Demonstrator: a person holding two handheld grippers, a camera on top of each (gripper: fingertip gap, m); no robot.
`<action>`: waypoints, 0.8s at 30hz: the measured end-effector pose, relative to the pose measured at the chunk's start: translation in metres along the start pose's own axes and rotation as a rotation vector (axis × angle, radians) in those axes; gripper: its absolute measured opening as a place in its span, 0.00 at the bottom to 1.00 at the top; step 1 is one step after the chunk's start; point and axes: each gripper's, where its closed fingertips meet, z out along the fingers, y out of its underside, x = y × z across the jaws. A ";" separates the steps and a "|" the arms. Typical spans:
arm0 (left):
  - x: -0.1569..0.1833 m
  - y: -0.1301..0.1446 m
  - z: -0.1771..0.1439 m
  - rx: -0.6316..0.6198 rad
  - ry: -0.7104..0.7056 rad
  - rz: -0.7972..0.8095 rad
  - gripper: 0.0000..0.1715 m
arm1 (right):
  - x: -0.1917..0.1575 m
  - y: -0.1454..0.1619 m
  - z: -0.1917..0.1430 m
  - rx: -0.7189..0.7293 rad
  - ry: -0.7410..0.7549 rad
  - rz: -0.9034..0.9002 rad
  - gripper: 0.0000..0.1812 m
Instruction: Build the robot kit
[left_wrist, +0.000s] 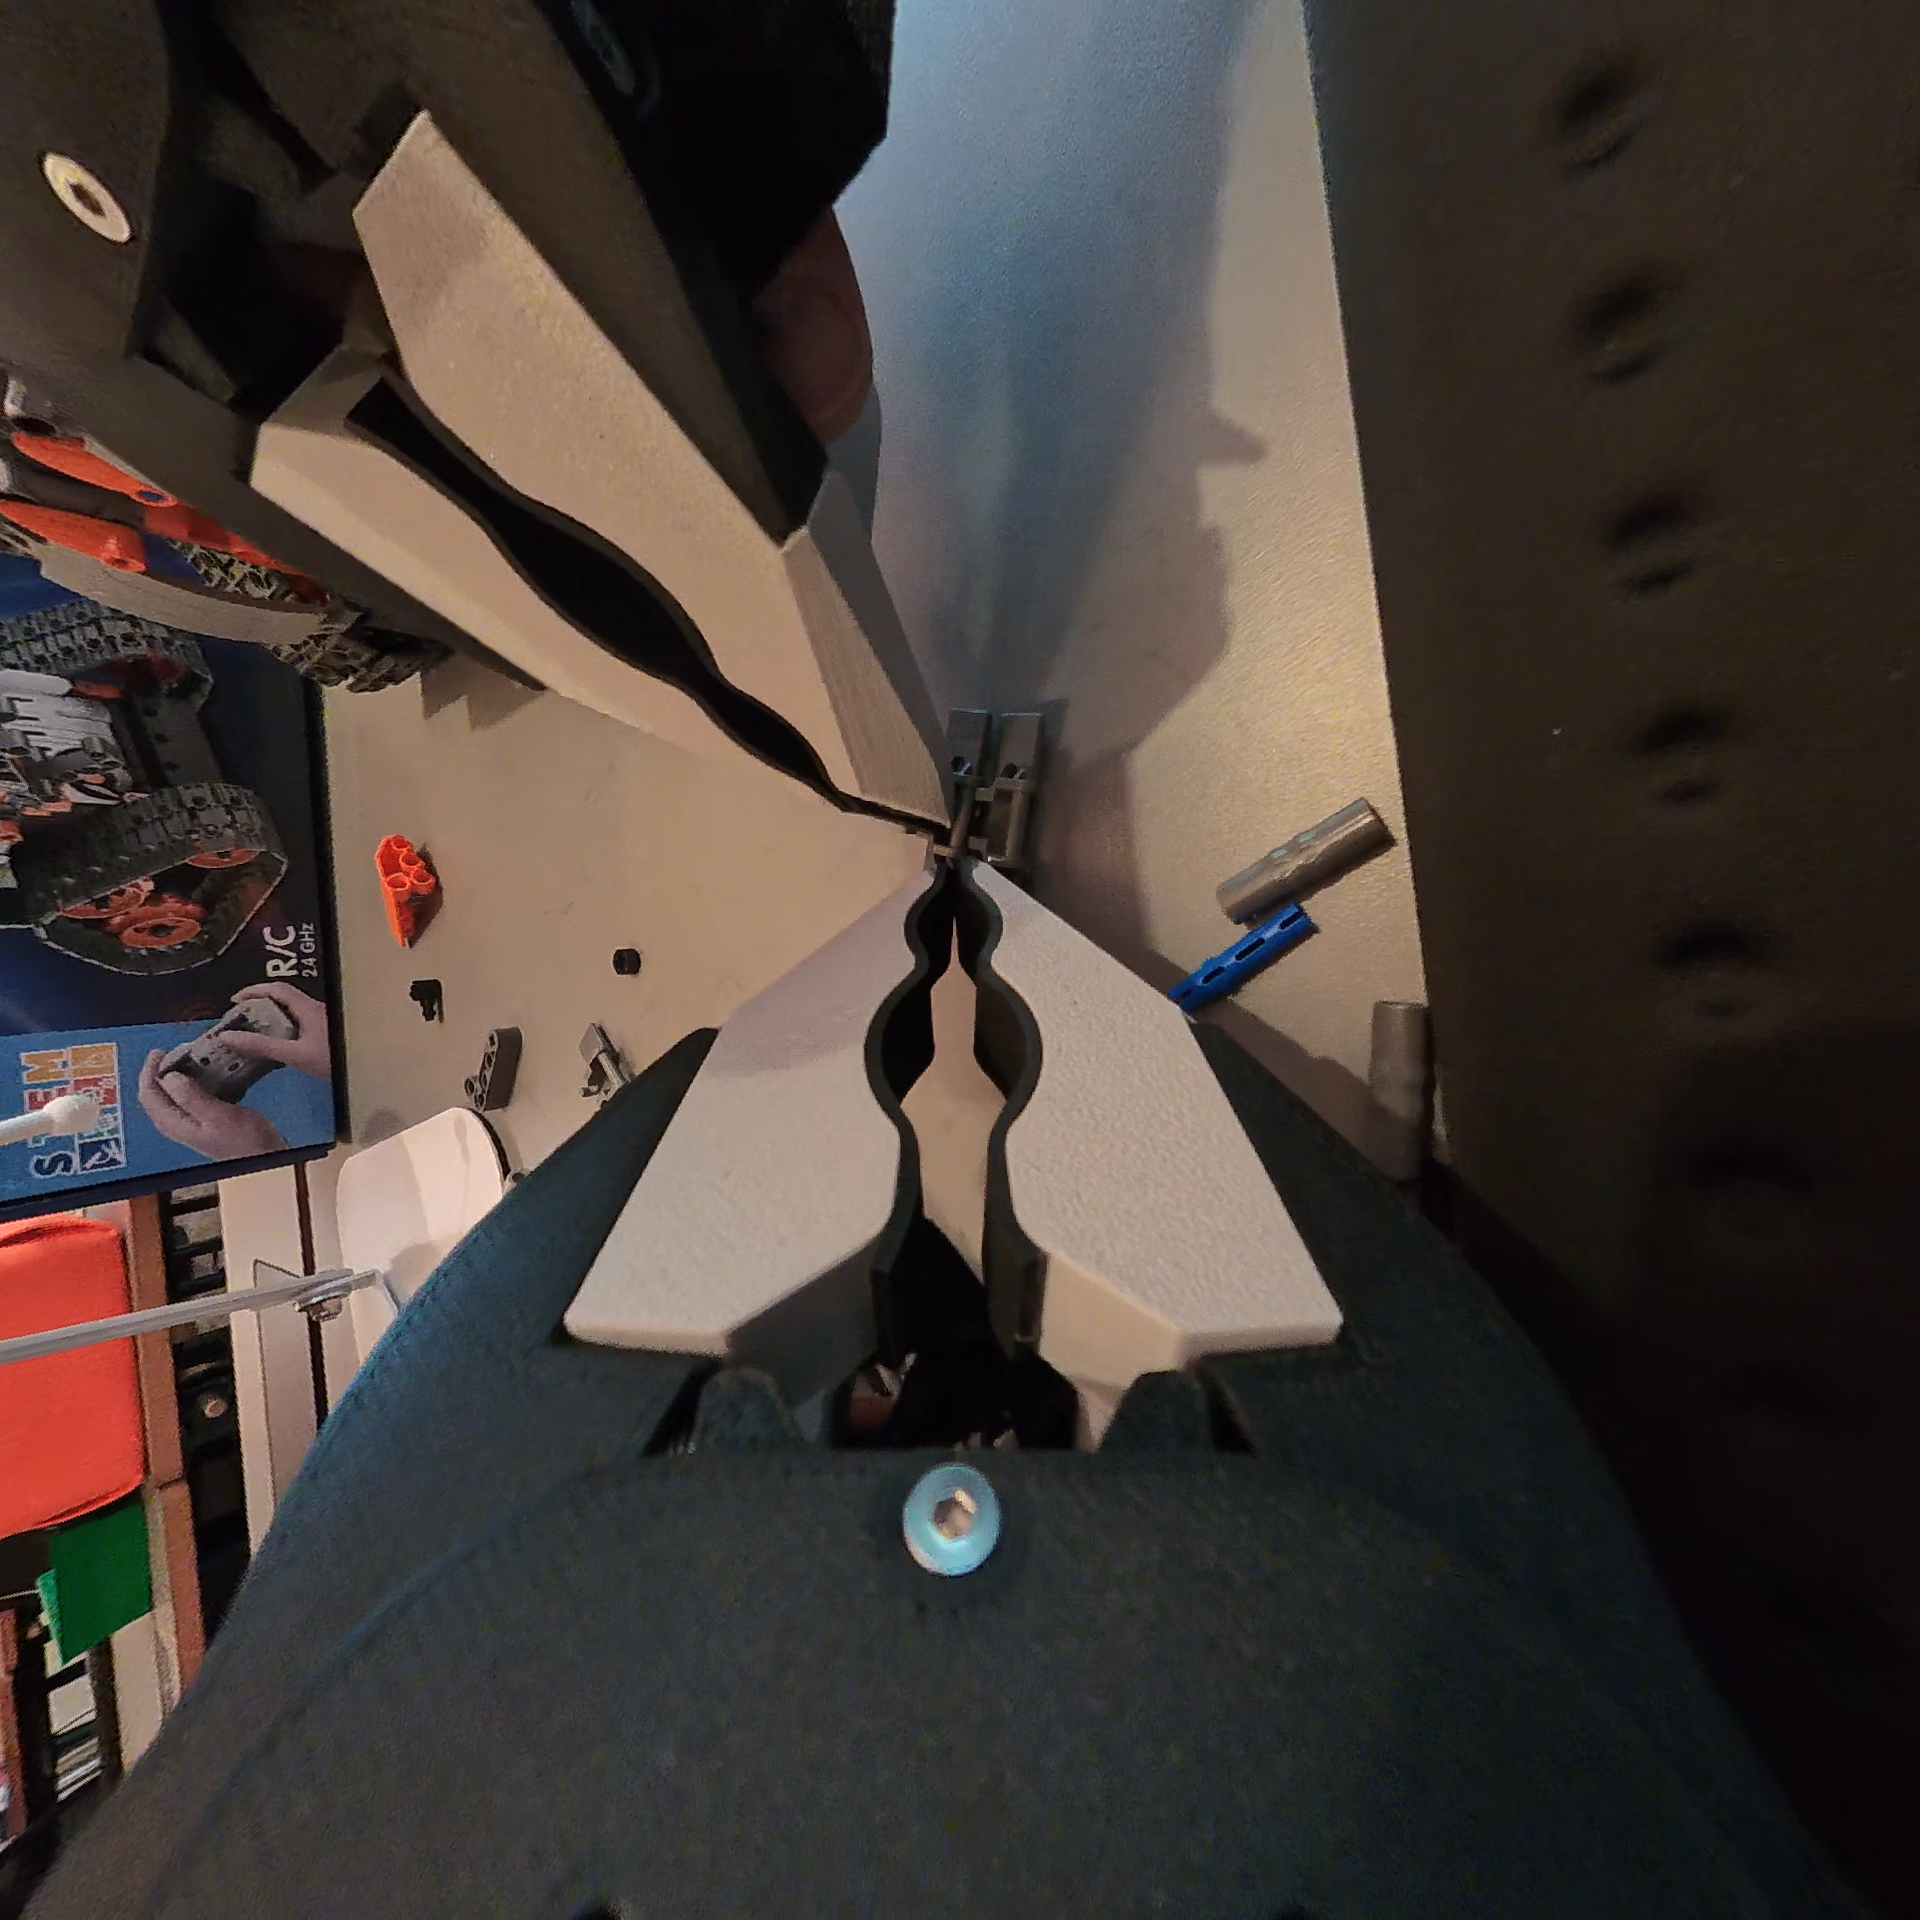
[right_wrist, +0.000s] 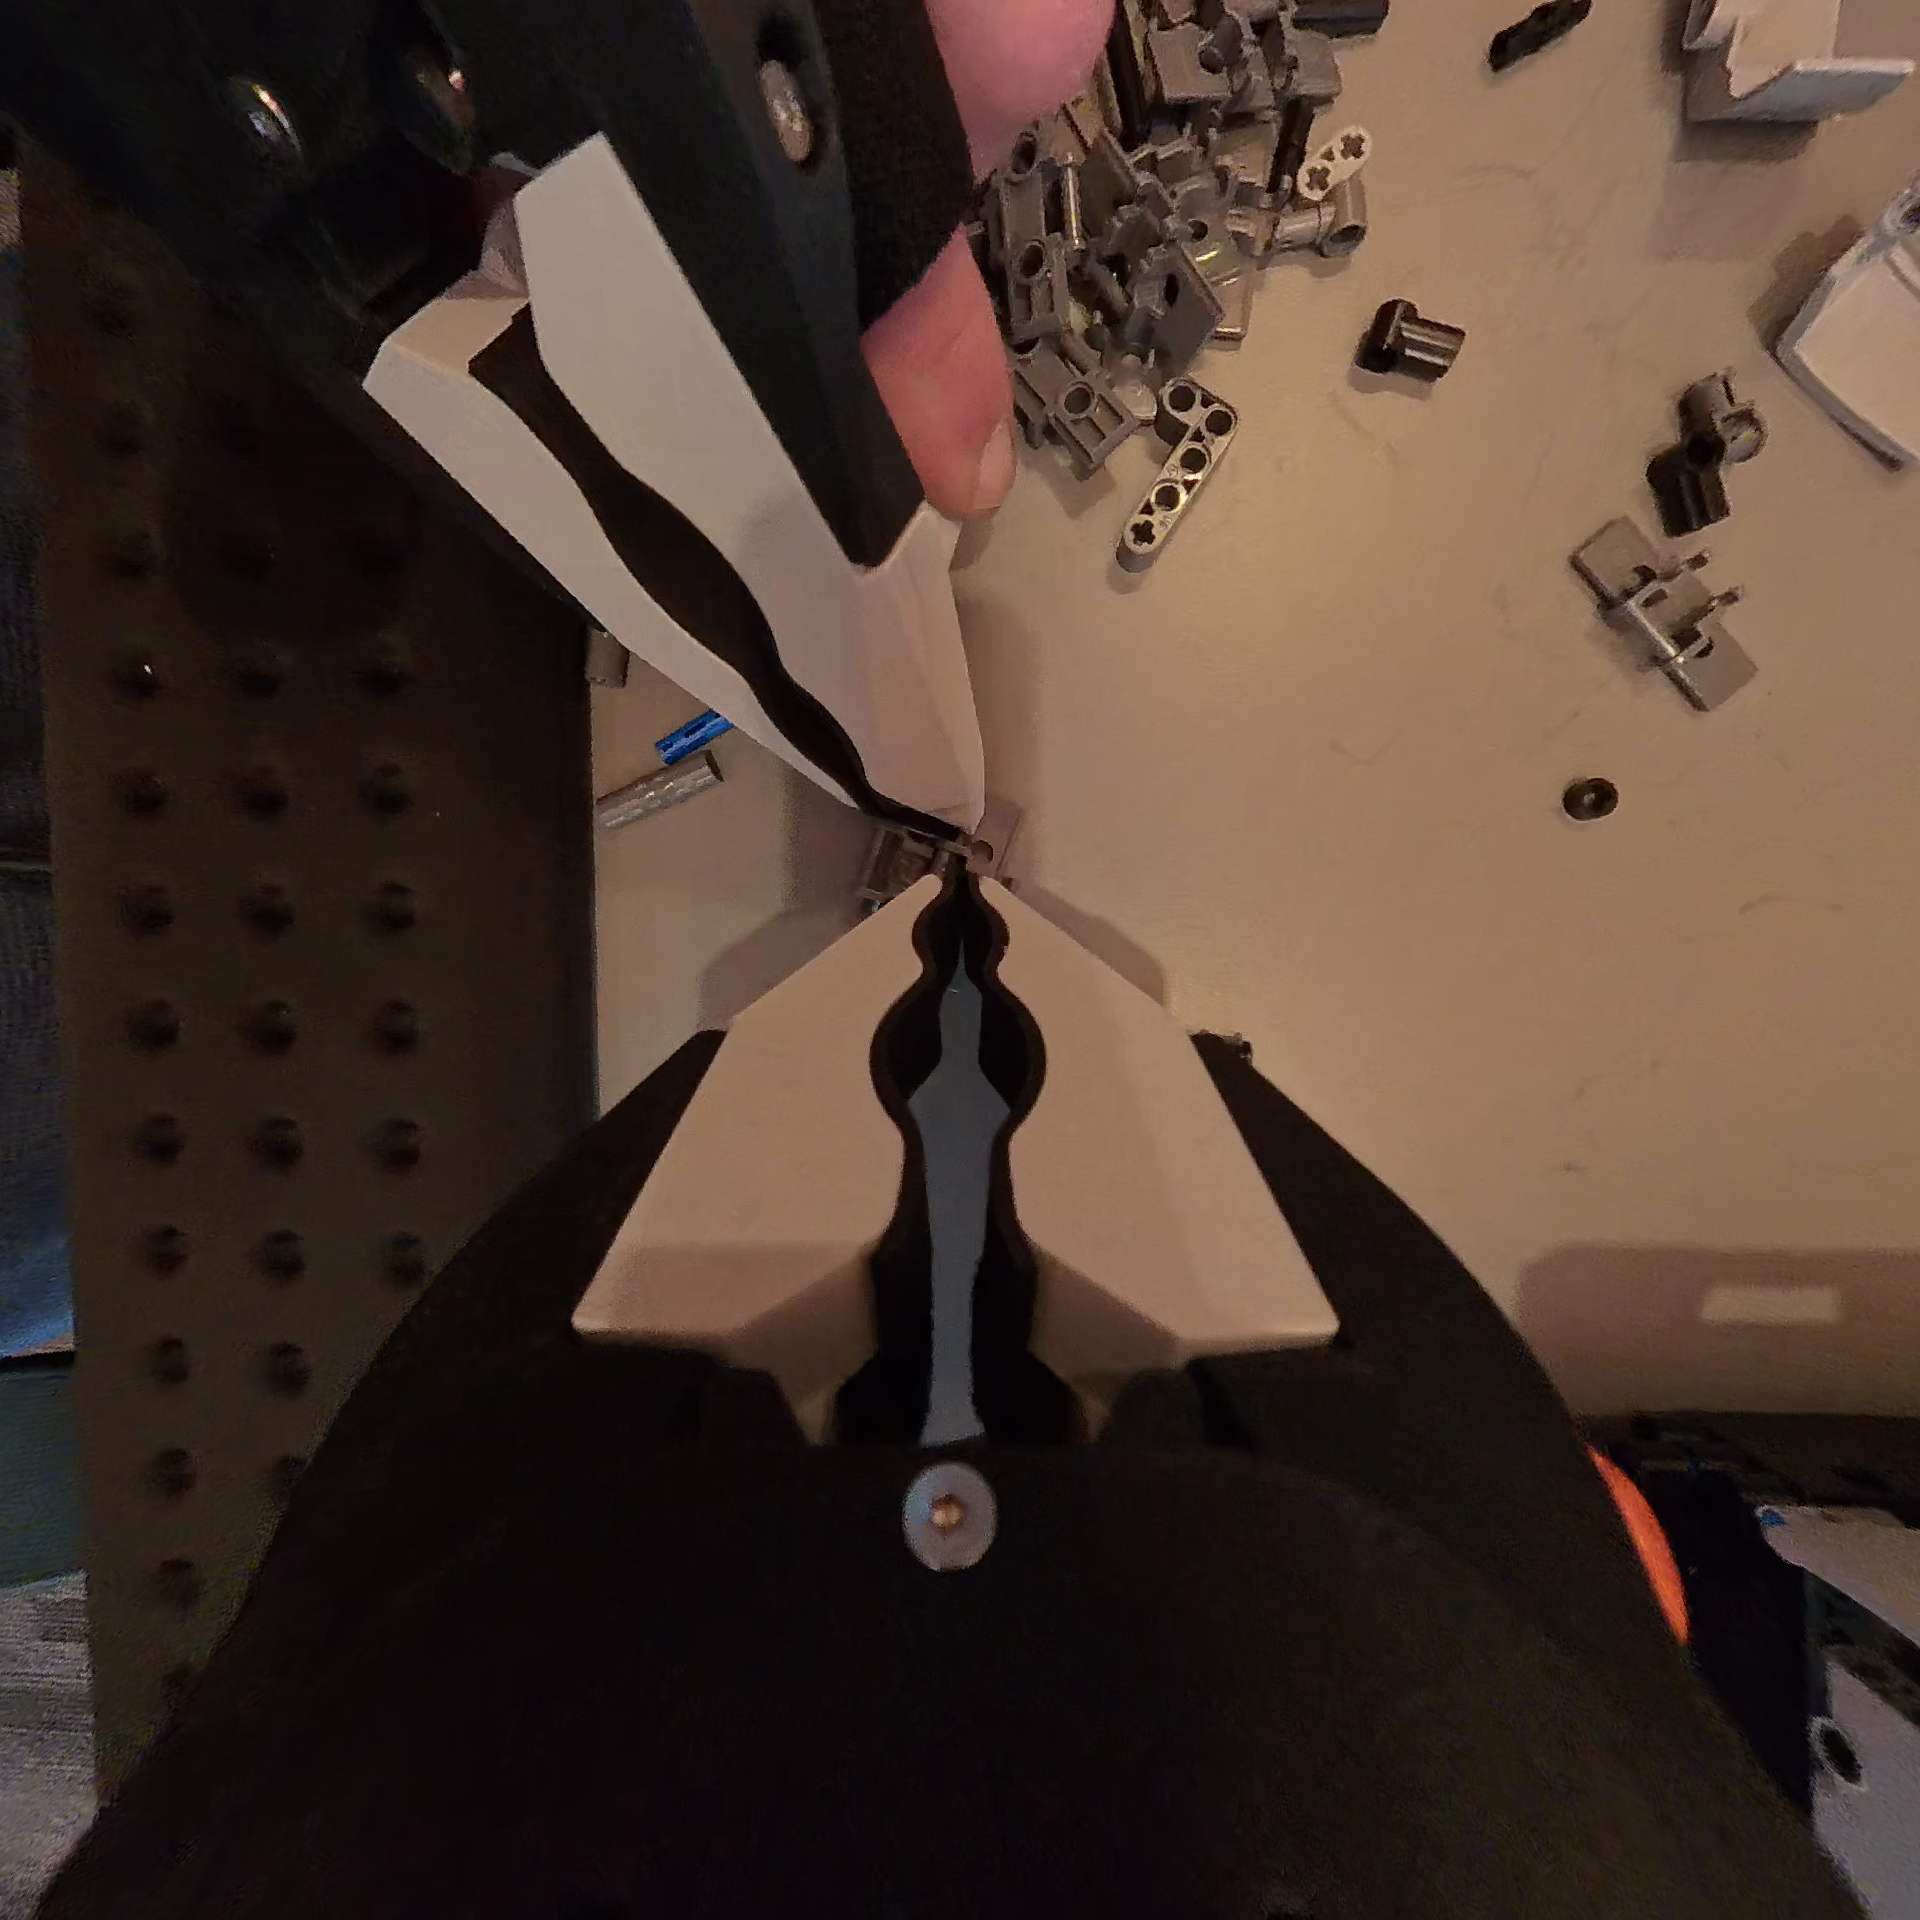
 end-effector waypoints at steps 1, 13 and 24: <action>0.000 0.000 0.000 -0.002 -0.001 0.000 0.00 | 0.000 0.000 0.000 -0.004 0.009 -0.017 0.00; 0.004 -0.003 -0.002 -0.030 -0.055 0.069 0.00 | -0.002 0.001 0.001 -0.039 0.142 -0.169 0.00; 0.004 -0.002 -0.002 -0.044 -0.010 0.037 0.00 | -0.002 0.002 0.002 -0.090 0.220 -0.212 0.00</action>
